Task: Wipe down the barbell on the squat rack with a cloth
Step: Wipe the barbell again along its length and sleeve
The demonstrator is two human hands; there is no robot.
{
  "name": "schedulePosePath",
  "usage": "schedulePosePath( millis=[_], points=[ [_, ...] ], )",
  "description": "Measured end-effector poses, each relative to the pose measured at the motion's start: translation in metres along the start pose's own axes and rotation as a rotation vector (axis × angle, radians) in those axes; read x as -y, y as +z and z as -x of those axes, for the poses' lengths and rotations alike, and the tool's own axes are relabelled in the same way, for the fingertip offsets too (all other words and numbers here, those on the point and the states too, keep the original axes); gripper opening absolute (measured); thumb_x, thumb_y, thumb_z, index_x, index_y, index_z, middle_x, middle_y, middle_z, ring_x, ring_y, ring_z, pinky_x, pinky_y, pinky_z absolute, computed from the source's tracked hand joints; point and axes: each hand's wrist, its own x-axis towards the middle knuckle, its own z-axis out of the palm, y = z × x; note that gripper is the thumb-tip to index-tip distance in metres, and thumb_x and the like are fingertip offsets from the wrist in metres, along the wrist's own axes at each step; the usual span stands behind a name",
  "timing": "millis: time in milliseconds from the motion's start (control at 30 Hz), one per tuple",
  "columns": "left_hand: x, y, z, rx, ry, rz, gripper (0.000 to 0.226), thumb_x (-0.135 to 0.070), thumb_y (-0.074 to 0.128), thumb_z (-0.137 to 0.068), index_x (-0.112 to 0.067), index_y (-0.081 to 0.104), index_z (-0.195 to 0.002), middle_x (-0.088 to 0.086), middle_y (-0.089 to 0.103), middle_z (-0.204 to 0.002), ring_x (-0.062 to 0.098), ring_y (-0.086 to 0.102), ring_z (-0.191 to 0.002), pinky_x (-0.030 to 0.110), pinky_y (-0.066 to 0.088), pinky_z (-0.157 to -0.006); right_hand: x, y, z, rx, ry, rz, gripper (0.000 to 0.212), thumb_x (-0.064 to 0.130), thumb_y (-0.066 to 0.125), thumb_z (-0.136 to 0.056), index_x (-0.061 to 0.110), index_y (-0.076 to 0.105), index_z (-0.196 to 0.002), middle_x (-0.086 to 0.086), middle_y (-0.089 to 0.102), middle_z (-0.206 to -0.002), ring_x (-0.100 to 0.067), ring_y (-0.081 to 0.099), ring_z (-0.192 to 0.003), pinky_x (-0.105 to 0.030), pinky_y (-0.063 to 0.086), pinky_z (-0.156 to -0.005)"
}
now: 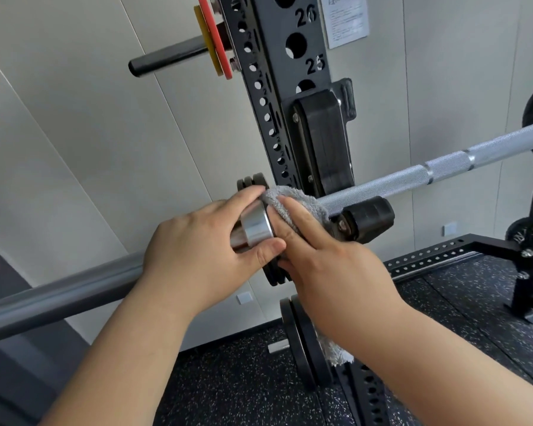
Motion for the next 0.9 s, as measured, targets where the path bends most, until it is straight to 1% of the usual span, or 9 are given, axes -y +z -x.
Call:
schedulePosePath(
  millis=[100,167,300,433,567,633,700,767,900],
  points=[
    [0.003,-0.001,-0.006,0.054,0.011,0.062,0.079,-0.095,0.028,-0.077,-0.054,0.031,-0.144,-0.025,0.061,-0.132,0.015,0.065,-0.109,0.031,0.039,-0.077,0.003,0.006,0.002,-0.023,0.036,0.017,0.101,0.008,0.070,-0.076,0.019,0.027,-0.167,0.000,0.023,-0.175,-0.020,0.059,-0.048,-0.028,0.035,-0.038],
    [0.005,-0.002,-0.009,0.101,0.026,0.083,0.081,-0.095,0.023,-0.073,-0.054,0.030,-0.143,-0.021,0.066,-0.122,0.019,0.066,-0.103,0.033,0.040,-0.075,0.005,0.006,0.001,-0.041,0.063,0.016,0.098,0.007,0.068,-0.075,0.017,0.031,-0.165,0.000,0.029,-0.173,-0.018,0.046,-0.040,-0.027,0.029,-0.038],
    [0.008,-0.005,-0.009,0.113,0.016,0.103,0.093,-0.101,0.015,-0.069,-0.055,0.023,-0.149,-0.015,0.071,-0.114,0.023,0.069,-0.103,0.038,0.052,-0.077,0.012,0.009,-0.001,-0.064,0.068,0.023,0.097,0.005,0.072,-0.072,0.015,0.038,-0.163,-0.001,0.036,-0.170,-0.016,0.045,-0.039,-0.027,0.034,-0.035],
    [0.014,0.004,-0.007,-0.034,0.081,0.010,0.090,-0.098,0.007,-0.076,-0.041,0.048,-0.132,-0.013,0.073,-0.091,0.025,0.073,-0.078,0.032,0.039,-0.058,0.017,0.005,-0.002,-0.106,0.079,0.089,0.090,0.001,0.061,-0.063,0.013,0.055,-0.152,-0.001,0.046,-0.165,-0.010,0.017,-0.041,-0.029,0.034,-0.028],
    [0.027,0.011,-0.001,-0.150,0.123,-0.022,0.070,-0.090,0.026,-0.086,-0.032,0.059,-0.109,-0.011,0.069,-0.068,0.027,0.066,-0.051,0.025,0.029,-0.049,0.024,0.006,-0.001,0.052,0.005,0.133,0.081,0.010,0.012,-0.082,0.017,0.028,-0.161,0.000,0.008,-0.178,-0.018,0.067,-0.060,-0.028,0.031,-0.039],
    [0.034,0.012,0.002,-0.180,0.136,-0.024,0.069,-0.089,0.029,-0.086,-0.032,0.060,-0.108,-0.010,0.069,-0.067,0.028,0.066,-0.050,0.025,0.029,-0.049,0.029,0.006,-0.003,-0.005,0.012,0.122,0.086,0.011,0.013,-0.078,0.016,0.041,-0.159,-0.001,0.024,-0.175,-0.013,0.048,-0.045,-0.026,0.025,-0.037],
    [0.039,0.012,0.005,-0.192,0.141,-0.026,0.071,-0.089,0.028,-0.087,-0.030,0.061,-0.108,-0.010,0.069,-0.066,0.029,0.065,-0.049,0.026,0.029,-0.048,0.034,0.010,-0.004,-0.108,0.018,0.121,0.085,0.007,0.030,-0.072,0.015,0.055,-0.153,-0.001,0.041,-0.167,-0.008,0.021,-0.046,-0.026,0.023,-0.034],
    [0.042,0.010,0.008,-0.186,0.134,-0.014,0.074,-0.090,0.023,-0.088,-0.030,0.062,-0.109,-0.010,0.069,-0.068,0.030,0.066,-0.051,0.026,0.030,-0.048,0.039,0.015,-0.005,-0.127,0.019,0.132,0.090,0.007,0.047,-0.067,0.015,0.050,-0.156,0.001,0.040,-0.168,-0.012,0.017,-0.042,-0.025,0.023,-0.033],
    [0.053,0.009,0.014,-0.173,0.127,-0.009,0.073,-0.089,0.023,-0.088,-0.032,0.061,-0.111,-0.011,0.070,-0.070,0.031,0.067,-0.053,0.027,0.032,-0.050,0.049,0.015,-0.010,-0.166,-0.021,0.126,0.079,0.007,0.042,-0.073,0.012,0.057,-0.151,-0.001,0.049,-0.162,-0.012,0.000,-0.059,-0.025,0.023,-0.029]
  ],
)
